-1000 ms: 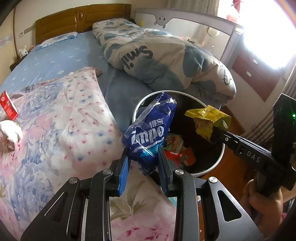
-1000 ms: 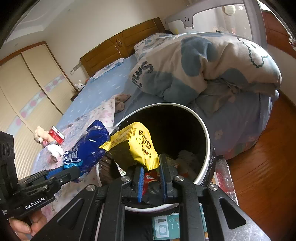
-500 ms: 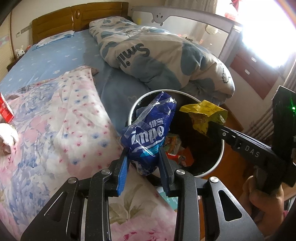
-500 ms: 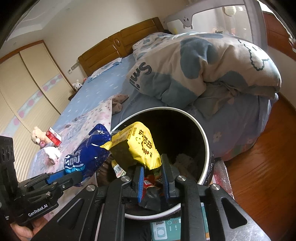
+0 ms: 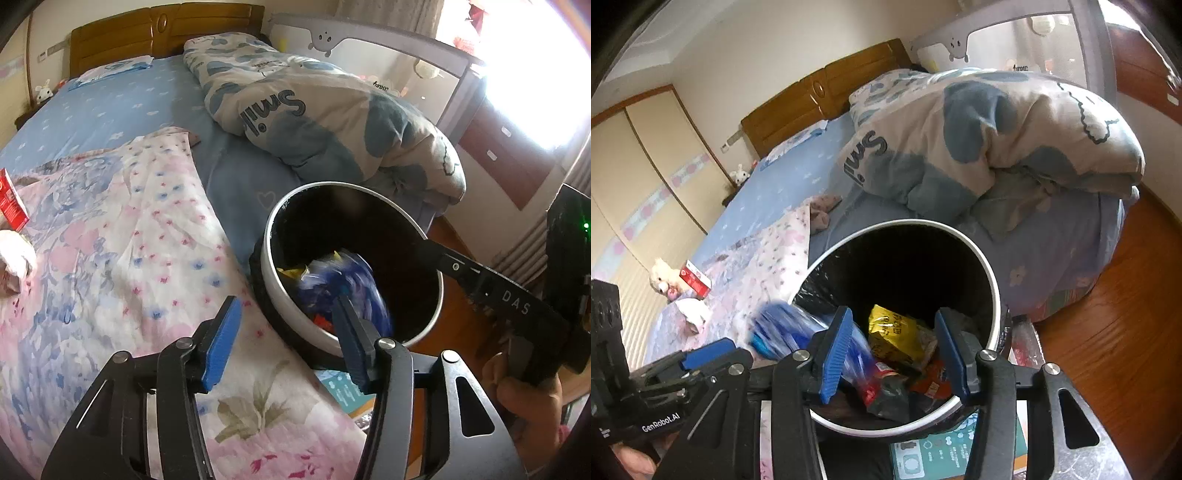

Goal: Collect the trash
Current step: 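Open both tools to drop the blue bag and yellow packet into the bin, then move both open tools back over the bed toward the red box and tissue, then grasp the white crumpled tissue with the left tool while the right tool grasps the red milk box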

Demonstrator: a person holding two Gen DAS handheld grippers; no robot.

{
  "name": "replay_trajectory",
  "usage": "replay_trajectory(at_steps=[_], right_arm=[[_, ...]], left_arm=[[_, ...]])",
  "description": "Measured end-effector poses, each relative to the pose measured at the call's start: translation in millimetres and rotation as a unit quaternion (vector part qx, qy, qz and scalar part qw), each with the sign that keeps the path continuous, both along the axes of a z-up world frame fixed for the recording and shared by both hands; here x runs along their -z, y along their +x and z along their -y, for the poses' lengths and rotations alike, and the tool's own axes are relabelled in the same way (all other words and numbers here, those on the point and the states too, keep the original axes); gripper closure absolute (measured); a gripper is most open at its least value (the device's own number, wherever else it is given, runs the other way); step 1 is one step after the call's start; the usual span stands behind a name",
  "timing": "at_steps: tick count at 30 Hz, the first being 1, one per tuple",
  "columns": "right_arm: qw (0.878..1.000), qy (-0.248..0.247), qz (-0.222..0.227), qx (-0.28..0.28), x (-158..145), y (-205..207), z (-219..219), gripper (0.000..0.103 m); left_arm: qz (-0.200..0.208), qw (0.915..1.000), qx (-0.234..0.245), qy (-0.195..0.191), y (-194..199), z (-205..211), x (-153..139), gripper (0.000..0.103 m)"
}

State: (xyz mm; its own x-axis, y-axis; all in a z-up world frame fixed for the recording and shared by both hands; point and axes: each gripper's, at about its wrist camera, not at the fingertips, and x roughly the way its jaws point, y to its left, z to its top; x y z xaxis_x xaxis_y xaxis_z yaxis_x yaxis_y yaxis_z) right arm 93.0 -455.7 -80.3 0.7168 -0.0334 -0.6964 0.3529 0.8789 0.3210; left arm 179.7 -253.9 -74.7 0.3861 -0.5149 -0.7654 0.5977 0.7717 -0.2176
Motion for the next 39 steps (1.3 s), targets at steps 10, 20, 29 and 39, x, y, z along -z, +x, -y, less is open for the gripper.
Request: replay_trajectory(at_steps=[10, 20, 29, 39], right_arm=[[1.0, 0.009, 0.024, -0.012, -10.8, 1.4, -21.6, 0.038], [0.997, 0.017, 0.031, -0.072, -7.3, 26.1, -76.9, 0.029], [0.993, 0.028, 0.03, -0.111, -3.9, 42.5, -119.1, 0.022], [0.989, 0.037, 0.025, -0.14, 2.1, 61.6, -148.6, 0.02]], left_arm=[[-0.001, 0.9985, -0.054, -0.003, -2.0, -52.2, 6.6, 0.045], [-0.014, 0.99, -0.14, -0.003, 11.0, -131.0, 20.2, 0.045], [-0.019, 0.9816, -0.19, -0.005, 18.1, -179.7, 26.9, 0.045], [-0.009, 0.9704, -0.241, 0.008, 46.4, -213.0, 24.7, 0.032]])
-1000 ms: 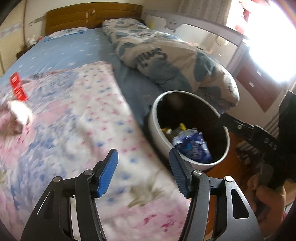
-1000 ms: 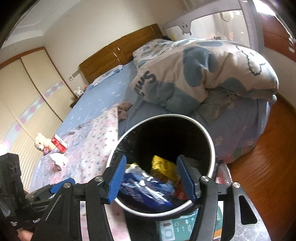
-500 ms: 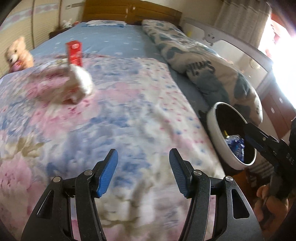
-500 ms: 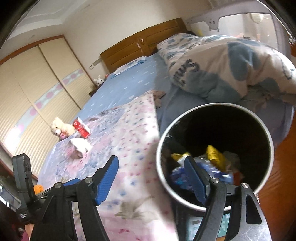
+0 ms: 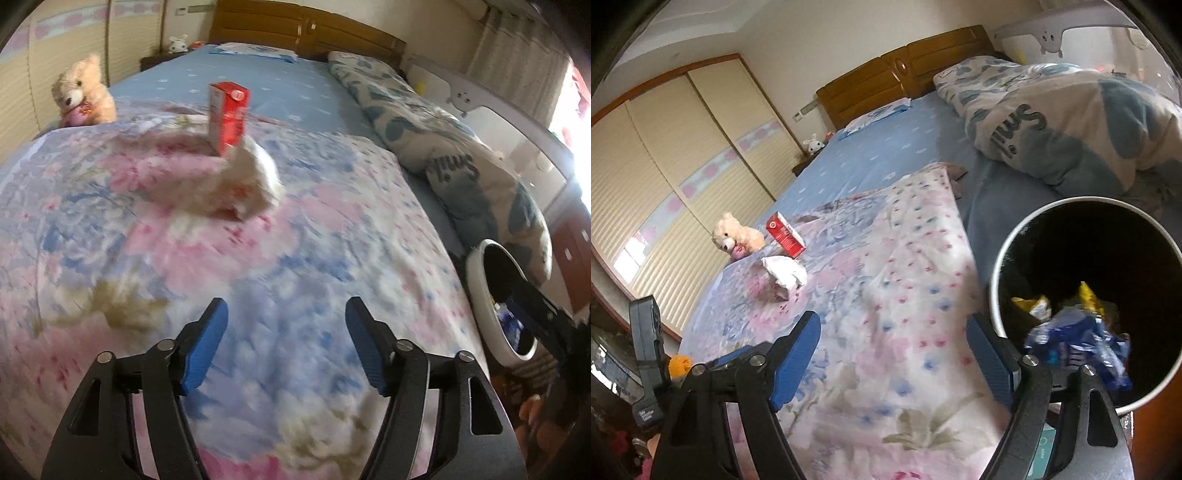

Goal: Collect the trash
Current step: 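Grasp the white crumpled tissue with the left tool while the right tool grasps the red milk box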

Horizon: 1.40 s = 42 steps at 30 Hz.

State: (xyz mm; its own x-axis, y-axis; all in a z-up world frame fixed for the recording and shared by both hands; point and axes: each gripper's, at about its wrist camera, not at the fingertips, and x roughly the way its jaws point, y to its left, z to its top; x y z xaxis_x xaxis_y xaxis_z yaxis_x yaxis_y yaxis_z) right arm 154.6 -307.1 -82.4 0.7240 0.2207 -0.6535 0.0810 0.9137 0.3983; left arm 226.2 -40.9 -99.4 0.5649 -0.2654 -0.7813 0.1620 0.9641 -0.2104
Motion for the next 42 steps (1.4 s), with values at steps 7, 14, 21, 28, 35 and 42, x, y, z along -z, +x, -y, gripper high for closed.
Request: replay_trajectory(at_steps=[7, 14, 21, 28, 35, 42], right_arm=[[1.0, 0.003, -0.004, -0.015, 3.5, 21.7, -15.8, 0.02], [1.0, 0.012, -0.008, -0.018, 9.8, 47.0, -27.1, 0.02], [0.999, 0.017, -0.011, -0.025, 18.8, 72.2, -40.4, 0.02], [0.997, 0.015, -0.016, -0.07, 33.8, 106.0, -80.0, 0.02], [0.99, -0.011, -0.023, -0.138, 48.9, 146.2, -138.3, 0.02], [0.981, -0.071, -0.007, -0.179, 53.2, 193.6, -186.0, 0.02]], left_arm=[[0.009, 0.9998, -0.019, 0.006, 50.5, -6.2, 0.3, 0.027], [0.004, 0.9989, -0.023, 0.041, 93.0, 2.8, 18.5, 0.033], [0.004, 0.9995, 0.001, 0.03, 94.7, -5.8, 22.9, 0.083], [0.002, 0.9988, -0.048, 0.003, 60.2, -64.2, 15.5, 0.095], [0.008, 0.9957, -0.092, 0.007, 43.9, -122.7, 15.4, 0.095], [-0.001, 0.9955, -0.095, -0.005, 46.3, -130.1, 30.3, 0.095]])
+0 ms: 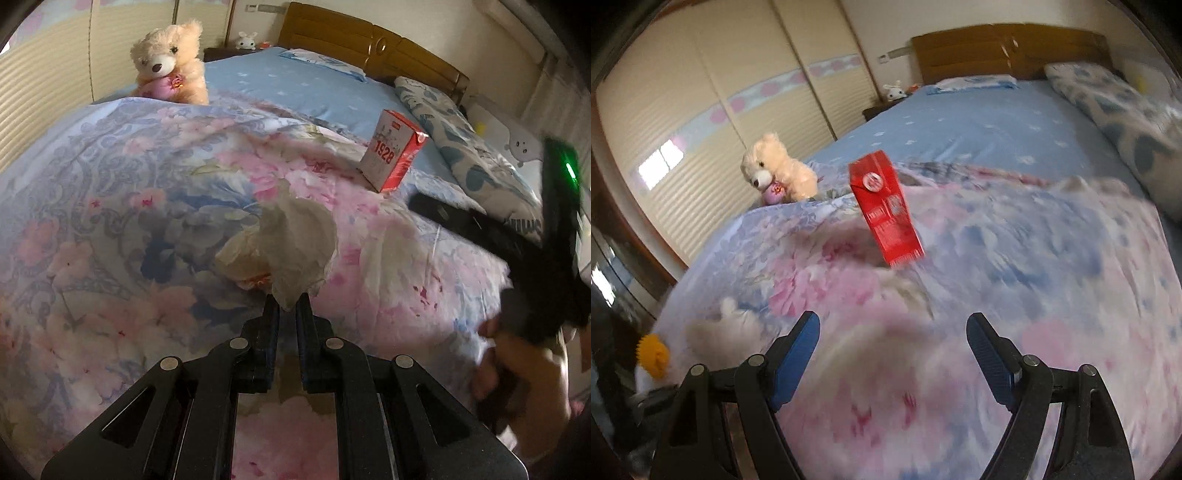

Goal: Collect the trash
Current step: 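Grasp the white crumpled tissue with the left tool while the right tool grasps the red milk box, then carry the tissue and red milk box over the bin with both tools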

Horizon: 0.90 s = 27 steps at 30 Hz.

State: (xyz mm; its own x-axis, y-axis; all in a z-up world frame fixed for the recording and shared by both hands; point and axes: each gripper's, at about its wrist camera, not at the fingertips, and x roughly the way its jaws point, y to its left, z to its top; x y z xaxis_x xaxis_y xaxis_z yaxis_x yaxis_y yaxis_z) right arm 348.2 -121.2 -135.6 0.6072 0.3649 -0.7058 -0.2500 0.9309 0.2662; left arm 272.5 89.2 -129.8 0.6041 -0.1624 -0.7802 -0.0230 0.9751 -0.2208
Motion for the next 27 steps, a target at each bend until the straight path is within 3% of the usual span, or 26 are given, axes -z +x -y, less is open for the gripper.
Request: replay_trajectory(at_steps=[12, 14, 15, 16, 21, 27], right_arm=[[0.999, -0.032, 0.013, -0.005, 4.2, 69.2, -27.6, 0.024], [0.999, -0.037, 0.006, -0.008, 7.0, 76.5, -31.1, 0.047], [0.999, -0.04, -0.002, -0.009, 9.2, 78.1, -32.5, 0.07], [0.999, -0.045, -0.012, -0.009, 11.7, 79.3, -32.5, 0.071], [1.0, -0.021, -0.006, 0.0, 4.0, 47.0, -16.9, 0.072], [1.0, 0.009, 0.0, 0.021, -5.2, -25.6, 17.3, 0.072]], left_arm=[[-0.003, 0.9999, 0.013, 0.007, 2.8, 5.2, 3.9, 0.095], [-0.002, 0.9999, 0.014, 0.007, 2.0, 5.4, 3.8, 0.095], [-0.002, 0.9999, 0.014, 0.007, 1.7, 5.4, 3.9, 0.095], [-0.002, 0.9999, 0.015, 0.006, 1.2, 5.3, 3.8, 0.095], [0.001, 0.9998, 0.018, 0.01, 1.2, 6.4, 3.3, 0.095], [0.01, 0.9992, 0.026, 0.029, -6.6, 17.1, -2.4, 0.096]])
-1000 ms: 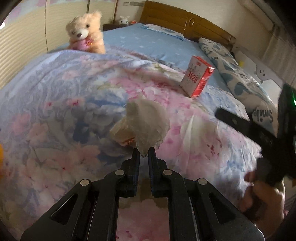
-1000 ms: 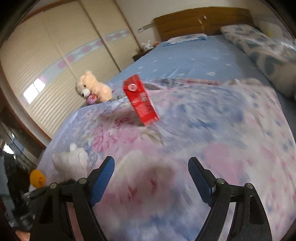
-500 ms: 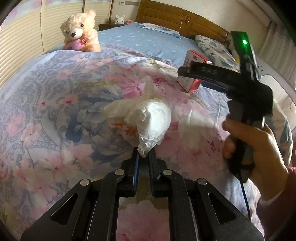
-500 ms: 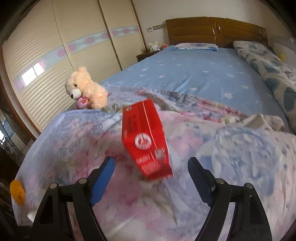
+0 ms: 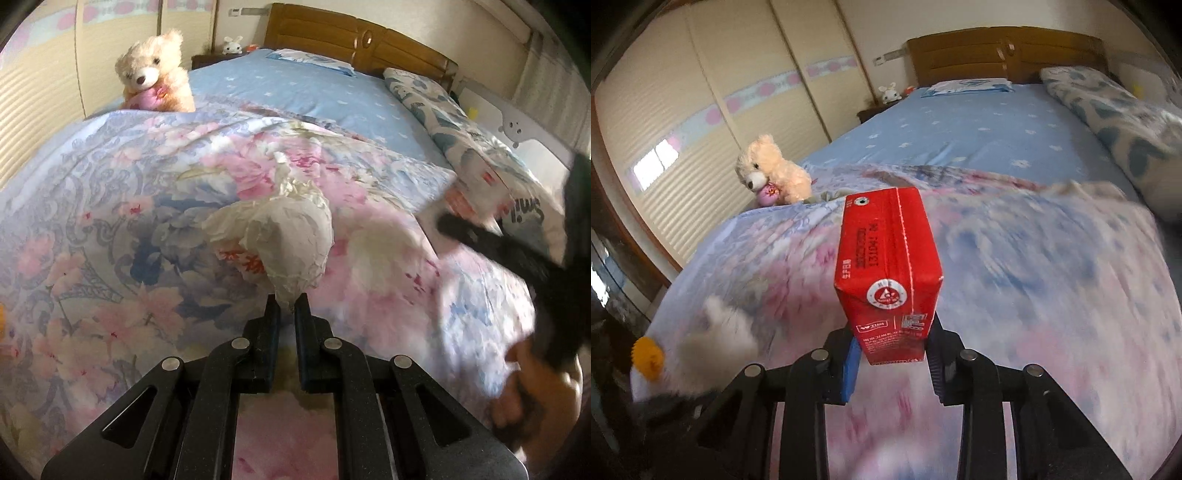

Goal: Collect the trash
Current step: 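Carry the tissue and red milk box over the bin with both tools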

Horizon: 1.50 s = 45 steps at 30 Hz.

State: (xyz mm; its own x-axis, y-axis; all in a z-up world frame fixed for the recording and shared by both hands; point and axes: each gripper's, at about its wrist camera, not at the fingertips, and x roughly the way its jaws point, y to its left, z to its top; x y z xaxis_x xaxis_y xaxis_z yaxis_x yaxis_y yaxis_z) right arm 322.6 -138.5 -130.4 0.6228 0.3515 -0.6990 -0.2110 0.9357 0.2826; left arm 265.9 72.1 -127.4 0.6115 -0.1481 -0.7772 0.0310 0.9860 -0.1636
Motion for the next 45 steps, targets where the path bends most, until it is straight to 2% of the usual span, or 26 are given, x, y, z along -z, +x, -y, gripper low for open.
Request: replay_trajectory(at_steps=[3, 8, 12, 17, 30, 45], right_arm=[[1.0, 0.024, 0.0, 0.014, -2.1, -36.5, 21.4, 0.072], [0.999, 0.024, 0.007, 0.043, -13.9, -89.1, 50.8, 0.072], [0.998, 0.032, 0.016, 0.056, -27.8, -118.3, 69.9, 0.072], [0.996, 0.032, 0.027, 0.073, -40.0, -149.2, 88.7, 0.072], [0.993, 0.034, 0.034, 0.104, -43.6, -202.8, 120.7, 0.072], [0.99, 0.043, 0.044, 0.125, -52.7, -234.6, 142.6, 0.072]], left_arm=[[-0.003, 0.9997, 0.014, -0.019, -14.7, 11.1, -3.0, 0.096], [0.011, 0.9984, 0.051, -0.024, -47.5, 40.0, -16.0, 0.096], [0.012, 0.9964, 0.076, -0.033, -66.2, 60.1, -23.8, 0.096], [0.012, 0.9948, 0.097, -0.028, -85.2, 81.3, -26.1, 0.097], [0.024, 0.9898, 0.14, -0.017, -119.5, 113.9, -35.8, 0.097], [0.033, 0.9865, 0.16, 0.005, -135.7, 139.0, -45.5, 0.097]])
